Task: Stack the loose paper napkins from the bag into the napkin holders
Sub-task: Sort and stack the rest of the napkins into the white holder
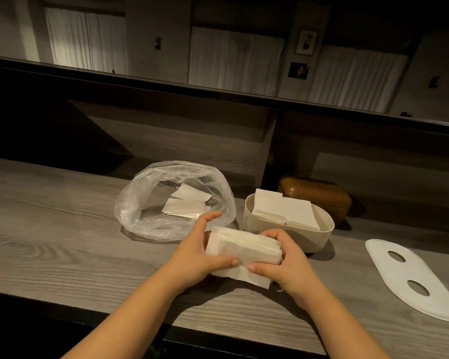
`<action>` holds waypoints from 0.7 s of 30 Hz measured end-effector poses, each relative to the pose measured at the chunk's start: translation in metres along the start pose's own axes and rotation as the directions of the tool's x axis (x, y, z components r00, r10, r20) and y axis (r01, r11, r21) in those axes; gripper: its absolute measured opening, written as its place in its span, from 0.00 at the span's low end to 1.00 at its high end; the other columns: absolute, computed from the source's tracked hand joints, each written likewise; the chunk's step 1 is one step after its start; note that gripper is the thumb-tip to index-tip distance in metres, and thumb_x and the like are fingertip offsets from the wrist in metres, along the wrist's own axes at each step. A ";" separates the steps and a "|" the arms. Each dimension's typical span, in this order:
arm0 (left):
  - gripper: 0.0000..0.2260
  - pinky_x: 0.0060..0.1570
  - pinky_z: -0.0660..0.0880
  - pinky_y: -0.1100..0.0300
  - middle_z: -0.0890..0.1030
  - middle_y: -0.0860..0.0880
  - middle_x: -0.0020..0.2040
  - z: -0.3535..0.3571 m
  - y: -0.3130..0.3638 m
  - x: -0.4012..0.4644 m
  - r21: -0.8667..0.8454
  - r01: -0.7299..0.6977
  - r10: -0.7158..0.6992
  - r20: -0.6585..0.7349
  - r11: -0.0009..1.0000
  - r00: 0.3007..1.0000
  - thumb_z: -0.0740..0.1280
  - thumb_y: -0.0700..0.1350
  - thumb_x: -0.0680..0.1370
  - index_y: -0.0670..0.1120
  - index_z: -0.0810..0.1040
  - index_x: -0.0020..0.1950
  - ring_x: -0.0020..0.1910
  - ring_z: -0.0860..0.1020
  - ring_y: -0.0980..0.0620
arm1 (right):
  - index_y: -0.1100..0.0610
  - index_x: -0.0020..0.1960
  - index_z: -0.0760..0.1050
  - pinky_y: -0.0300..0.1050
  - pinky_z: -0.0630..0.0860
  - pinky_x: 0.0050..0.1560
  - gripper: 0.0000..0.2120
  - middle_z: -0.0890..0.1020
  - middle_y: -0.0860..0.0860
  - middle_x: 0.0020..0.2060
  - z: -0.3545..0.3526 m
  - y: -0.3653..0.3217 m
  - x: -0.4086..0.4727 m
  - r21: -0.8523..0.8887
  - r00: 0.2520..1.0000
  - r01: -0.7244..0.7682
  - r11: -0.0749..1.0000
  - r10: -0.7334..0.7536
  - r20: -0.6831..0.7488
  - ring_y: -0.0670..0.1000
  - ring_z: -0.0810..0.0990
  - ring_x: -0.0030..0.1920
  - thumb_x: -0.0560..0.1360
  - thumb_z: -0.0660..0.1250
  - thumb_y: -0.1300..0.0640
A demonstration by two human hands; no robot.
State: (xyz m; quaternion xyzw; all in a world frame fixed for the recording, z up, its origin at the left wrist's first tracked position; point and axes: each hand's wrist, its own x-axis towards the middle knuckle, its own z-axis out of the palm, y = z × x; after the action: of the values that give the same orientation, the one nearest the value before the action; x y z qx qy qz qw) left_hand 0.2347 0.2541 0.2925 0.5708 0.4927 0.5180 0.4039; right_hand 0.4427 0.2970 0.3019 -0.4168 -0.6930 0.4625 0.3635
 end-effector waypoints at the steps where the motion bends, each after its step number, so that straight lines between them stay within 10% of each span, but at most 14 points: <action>1: 0.40 0.50 0.82 0.54 0.82 0.47 0.53 0.001 0.003 0.000 -0.044 0.021 -0.023 -0.024 0.999 0.999 0.80 0.37 0.66 0.60 0.65 0.69 0.49 0.84 0.51 | 0.52 0.55 0.75 0.51 0.83 0.48 0.24 0.80 0.50 0.50 0.000 -0.003 0.000 0.003 1.000 -0.023 1.000 0.023 0.013 0.51 0.82 0.51 0.64 0.81 0.63; 8: 0.33 0.51 0.81 0.46 0.78 0.44 0.61 -0.006 0.023 0.006 -0.565 0.016 -0.171 -0.223 0.825 0.960 0.77 0.42 0.63 0.55 0.72 0.65 0.58 0.79 0.41 | 0.52 0.56 0.76 0.45 0.82 0.50 0.18 0.84 0.43 0.44 0.021 -0.045 0.020 -0.006 0.979 -0.077 0.997 0.077 0.188 0.44 0.84 0.48 0.69 0.77 0.56; 12: 0.24 0.54 0.80 0.44 0.83 0.41 0.58 -0.022 0.031 0.006 -0.660 0.132 -0.253 -0.091 0.739 0.963 0.74 0.50 0.70 0.48 0.75 0.64 0.56 0.82 0.41 | 0.52 0.59 0.75 0.47 0.82 0.51 0.18 0.85 0.48 0.49 0.057 -0.060 0.040 0.212 0.980 -0.133 0.968 0.096 0.177 0.48 0.85 0.49 0.71 0.75 0.57; 21: 0.19 0.40 0.78 0.47 0.80 0.43 0.57 -0.102 0.017 0.034 -0.702 -0.039 -0.395 -0.445 0.711 0.804 0.68 0.47 0.79 0.51 0.70 0.69 0.54 0.80 0.41 | 0.58 0.53 0.79 0.51 0.79 0.54 0.10 0.84 0.55 0.47 0.096 -0.092 0.133 -0.564 0.995 0.012 0.825 0.045 0.088 0.50 0.81 0.46 0.82 0.61 0.54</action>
State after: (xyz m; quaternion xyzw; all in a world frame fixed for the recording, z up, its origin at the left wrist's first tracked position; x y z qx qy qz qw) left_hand 0.1356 0.2791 0.3299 0.1488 0.4197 0.7624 0.4696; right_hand 0.2837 0.3659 0.3749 -0.4885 -0.8119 0.2600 0.1862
